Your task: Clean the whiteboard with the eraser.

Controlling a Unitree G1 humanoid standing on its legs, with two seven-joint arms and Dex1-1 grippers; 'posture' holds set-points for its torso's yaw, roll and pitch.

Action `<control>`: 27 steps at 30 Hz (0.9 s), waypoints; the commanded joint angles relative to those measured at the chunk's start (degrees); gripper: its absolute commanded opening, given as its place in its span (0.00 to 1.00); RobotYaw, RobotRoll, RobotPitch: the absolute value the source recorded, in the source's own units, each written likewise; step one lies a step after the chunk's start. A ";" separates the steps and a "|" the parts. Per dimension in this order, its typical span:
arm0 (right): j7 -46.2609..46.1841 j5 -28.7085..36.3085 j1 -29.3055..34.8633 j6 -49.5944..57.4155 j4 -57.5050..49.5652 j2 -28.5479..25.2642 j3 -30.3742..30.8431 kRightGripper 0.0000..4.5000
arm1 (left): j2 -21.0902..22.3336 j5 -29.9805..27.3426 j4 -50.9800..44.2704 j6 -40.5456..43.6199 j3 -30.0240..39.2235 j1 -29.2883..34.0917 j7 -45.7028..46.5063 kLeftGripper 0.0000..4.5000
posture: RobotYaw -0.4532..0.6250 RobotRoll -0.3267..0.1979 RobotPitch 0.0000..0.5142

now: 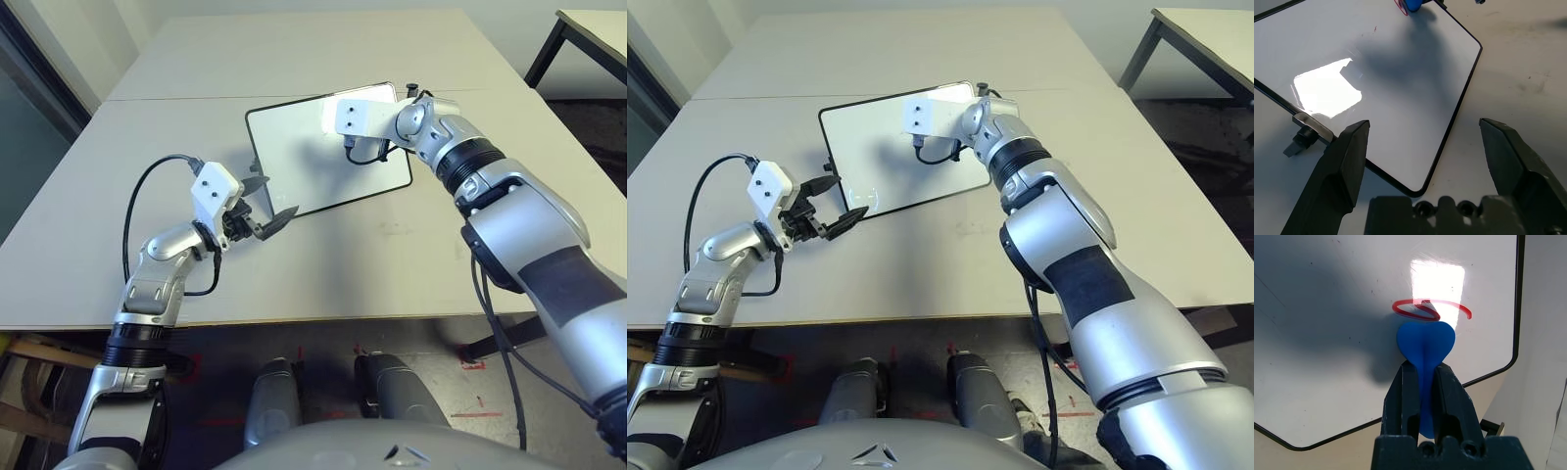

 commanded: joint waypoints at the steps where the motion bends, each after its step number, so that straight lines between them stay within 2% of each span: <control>1: 0.50 0.24 0.07 -0.09 0.28 -0.10 -0.28 0.03 | 0.32 0.08 -1.16 0.46 0.17 0.30 0.15 1.00 | 0.39 0.62 0.11; 27: 7.34 -1.95 -0.20 -0.42 -1.11 -3.02 2.12 0.03 | -0.29 0.24 0.09 0.09 -0.45 -0.89 -0.13 1.00 | 0.38 0.62 0.12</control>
